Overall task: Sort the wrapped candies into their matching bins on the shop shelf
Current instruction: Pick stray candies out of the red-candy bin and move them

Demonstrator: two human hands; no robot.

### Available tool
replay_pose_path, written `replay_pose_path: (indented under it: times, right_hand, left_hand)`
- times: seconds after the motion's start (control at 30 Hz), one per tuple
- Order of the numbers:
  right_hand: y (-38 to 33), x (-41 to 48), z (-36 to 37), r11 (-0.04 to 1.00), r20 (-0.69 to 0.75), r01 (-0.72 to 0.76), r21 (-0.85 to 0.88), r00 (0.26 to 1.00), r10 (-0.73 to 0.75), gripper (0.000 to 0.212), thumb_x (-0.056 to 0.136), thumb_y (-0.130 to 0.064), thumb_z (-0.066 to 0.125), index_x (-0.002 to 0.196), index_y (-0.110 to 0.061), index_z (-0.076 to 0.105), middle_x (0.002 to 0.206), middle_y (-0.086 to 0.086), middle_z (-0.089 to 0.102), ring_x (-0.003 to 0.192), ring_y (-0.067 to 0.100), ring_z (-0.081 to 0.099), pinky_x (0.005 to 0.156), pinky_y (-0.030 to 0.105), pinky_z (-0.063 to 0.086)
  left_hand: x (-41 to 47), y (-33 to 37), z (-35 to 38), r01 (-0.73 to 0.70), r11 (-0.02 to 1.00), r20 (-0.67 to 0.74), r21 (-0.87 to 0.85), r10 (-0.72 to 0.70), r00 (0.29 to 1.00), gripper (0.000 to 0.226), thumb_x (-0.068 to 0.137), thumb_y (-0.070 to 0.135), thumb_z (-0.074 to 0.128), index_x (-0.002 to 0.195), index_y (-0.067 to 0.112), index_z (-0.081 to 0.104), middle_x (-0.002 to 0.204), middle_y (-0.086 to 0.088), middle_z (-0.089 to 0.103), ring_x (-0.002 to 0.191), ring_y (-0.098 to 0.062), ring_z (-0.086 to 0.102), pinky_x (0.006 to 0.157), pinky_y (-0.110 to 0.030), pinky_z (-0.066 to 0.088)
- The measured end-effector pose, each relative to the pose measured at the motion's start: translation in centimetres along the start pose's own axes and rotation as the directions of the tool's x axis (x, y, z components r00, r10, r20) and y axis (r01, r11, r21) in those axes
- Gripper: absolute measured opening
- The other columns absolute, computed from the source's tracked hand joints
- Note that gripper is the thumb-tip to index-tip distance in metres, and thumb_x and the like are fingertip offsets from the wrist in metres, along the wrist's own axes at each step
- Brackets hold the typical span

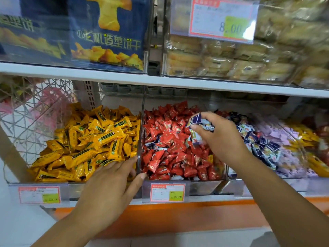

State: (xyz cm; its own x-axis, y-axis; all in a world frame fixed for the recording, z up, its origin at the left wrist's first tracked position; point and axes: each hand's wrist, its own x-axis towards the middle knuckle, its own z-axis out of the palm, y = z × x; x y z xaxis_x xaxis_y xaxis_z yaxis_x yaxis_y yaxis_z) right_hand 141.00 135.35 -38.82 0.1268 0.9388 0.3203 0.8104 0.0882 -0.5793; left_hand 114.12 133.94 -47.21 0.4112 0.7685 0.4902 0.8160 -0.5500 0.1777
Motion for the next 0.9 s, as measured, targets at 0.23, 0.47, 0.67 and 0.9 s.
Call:
replay_pose_path:
  times: [0.23, 0.47, 0.67, 0.9]
  right_hand:
    - [6.9, 1.0, -3.8, 0.922, -0.271, -0.247, -0.299, 0.948, 0.166, 0.039, 0.092, -0.032, 0.063, 0.120, -0.006, 0.062, 0.118, 0.018, 0.061, 0.114, 0.034, 0.047, 0.091, 0.038, 0.038]
    - [8.7, 0.2, -2.8, 0.898, -0.174, -0.298, -0.324, 0.952, 0.254, 0.060, 0.091, -0.056, 0.050, 0.145, -0.033, 0.037, 0.153, 0.006, 0.033, 0.141, 0.036, 0.023, 0.114, 0.055, 0.018]
    - [9.4, 0.6, -1.2, 0.760, 0.094, -0.200, -0.618, 0.941, 0.324, 0.056, 0.098, -0.054, 0.026, 0.150, -0.046, 0.008, 0.162, -0.006, 0.001, 0.147, 0.038, -0.006, 0.113, 0.067, 0.004]
    - [7.3, 2.3, -3.7, 0.844, 0.070, -0.301, -0.443, 0.927, 0.368, 0.051, 0.095, -0.064, 0.028, 0.143, -0.047, 0.035, 0.154, -0.009, 0.030, 0.145, 0.035, 0.014, 0.115, 0.062, 0.005]
  left_hand:
    - [0.2, 0.3, 0.0, 0.005, 0.999, 0.028, -0.044, -0.003, 1.000, 0.042, 0.090, 0.057, 0.033, 0.101, 0.028, 0.062, 0.065, 0.022, 0.047, 0.059, -0.008, 0.051, 0.050, -0.025, 0.039]
    - [0.5, 0.5, -0.3, 0.022, 0.998, 0.021, -0.055, -0.021, 1.000, 0.041, 0.089, 0.055, 0.036, 0.099, 0.027, 0.064, 0.065, 0.022, 0.044, 0.057, -0.011, 0.058, 0.046, -0.021, 0.036]
    - [0.4, 0.4, -0.1, 0.027, 0.997, 0.024, -0.068, -0.025, 0.999, 0.053, 0.089, 0.057, 0.033, 0.109, 0.022, 0.068, 0.065, 0.024, 0.041, 0.060, -0.008, 0.052, 0.050, -0.023, 0.038]
    - [0.3, 0.2, -0.4, 0.025, 0.998, 0.045, -0.057, -0.022, 0.999, 0.046, 0.091, 0.058, 0.033, 0.106, 0.027, 0.063, 0.065, 0.029, 0.035, 0.060, -0.003, 0.042, 0.050, -0.023, 0.035]
